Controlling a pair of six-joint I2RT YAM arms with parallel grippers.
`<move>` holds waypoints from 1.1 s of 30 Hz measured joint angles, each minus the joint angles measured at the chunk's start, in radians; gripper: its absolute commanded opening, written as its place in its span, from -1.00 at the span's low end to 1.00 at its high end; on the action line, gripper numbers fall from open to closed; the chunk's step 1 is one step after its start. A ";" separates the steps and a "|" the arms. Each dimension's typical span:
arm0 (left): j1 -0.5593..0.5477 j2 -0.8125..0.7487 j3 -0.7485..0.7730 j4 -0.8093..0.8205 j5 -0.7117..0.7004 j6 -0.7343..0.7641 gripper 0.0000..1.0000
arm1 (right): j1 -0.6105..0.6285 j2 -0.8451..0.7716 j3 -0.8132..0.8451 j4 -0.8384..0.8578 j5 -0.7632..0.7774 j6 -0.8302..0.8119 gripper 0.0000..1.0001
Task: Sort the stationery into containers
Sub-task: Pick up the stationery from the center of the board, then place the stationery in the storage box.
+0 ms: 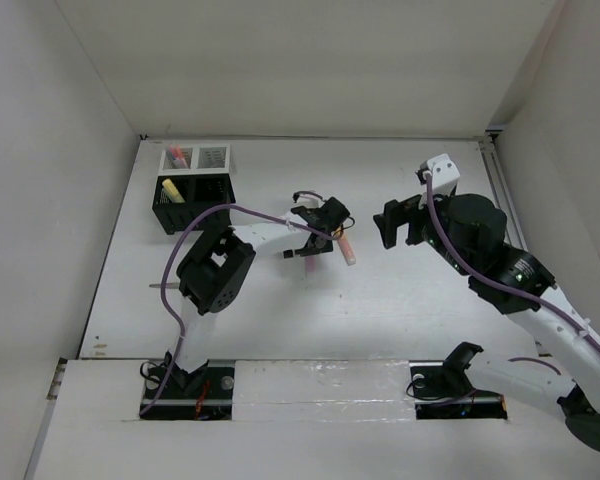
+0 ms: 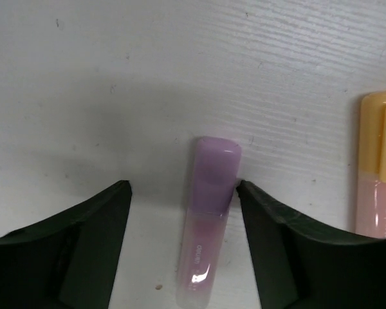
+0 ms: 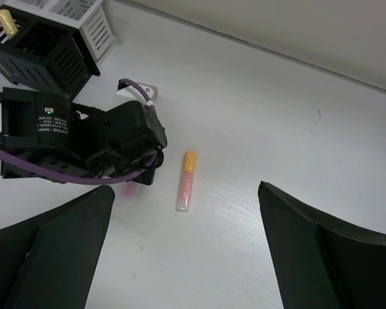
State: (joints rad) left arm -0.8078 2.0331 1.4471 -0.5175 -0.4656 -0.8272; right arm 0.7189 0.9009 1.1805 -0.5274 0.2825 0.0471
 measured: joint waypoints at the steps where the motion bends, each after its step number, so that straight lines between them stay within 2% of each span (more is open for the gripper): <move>1: 0.000 0.000 -0.003 0.008 0.004 0.000 0.14 | 0.000 -0.004 0.000 0.003 -0.003 0.001 1.00; 2: 0.000 0.000 -0.010 0.022 0.010 0.001 0.05 | 0.000 -0.009 0.000 0.008 -0.004 0.002 1.00; 3: 0.000 -0.002 -0.016 0.036 0.014 0.000 -0.19 | 0.000 -0.013 0.000 0.011 -0.006 0.002 1.00; 6: 0.002 -0.012 -0.042 0.082 0.022 0.010 -0.70 | 0.000 -0.027 0.000 0.012 -0.007 0.002 1.00; 7: 0.004 -0.019 -0.054 0.094 0.026 0.010 -1.00 | 0.000 -0.032 0.000 0.013 -0.007 0.002 1.00; 13: 0.023 -0.053 -0.100 0.133 0.041 0.013 -1.00 | 0.000 -0.052 0.000 0.013 -0.007 0.002 1.00; 16: 0.041 -0.075 -0.105 0.087 0.016 0.014 -1.00 | 0.000 -0.056 0.000 0.013 -0.009 0.002 1.00; 19: 0.085 -0.141 -0.083 -0.003 -0.063 0.026 -1.00 | 0.000 -0.059 -0.005 0.020 -0.021 0.002 1.00; 22: 0.143 -0.226 0.014 -0.061 -0.169 0.056 -1.00 | 0.000 -0.071 -0.033 0.050 -0.050 0.001 1.00; 25: 0.228 -0.313 0.135 -0.059 -0.240 0.097 -1.00 | -0.005 -0.072 -0.056 0.076 -0.089 -0.001 1.00; 27: 0.338 -0.373 0.217 -0.042 -0.322 0.126 -1.00 | -0.007 -0.063 -0.064 0.096 -0.112 -0.002 1.00; 28: 0.358 -0.382 0.225 -0.039 -0.336 0.131 -1.00 | -0.008 -0.058 -0.067 0.101 -0.121 -0.002 1.00; 33: 0.607 -0.414 0.229 0.009 -0.486 0.131 -1.00 | -0.011 -0.045 -0.095 0.150 -0.171 0.001 1.00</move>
State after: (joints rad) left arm -0.2005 1.6196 1.6764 -0.5083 -0.9516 -0.6964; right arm 0.7074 0.8562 1.0855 -0.3779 0.1112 0.0479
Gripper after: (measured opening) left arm 0.197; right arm 0.999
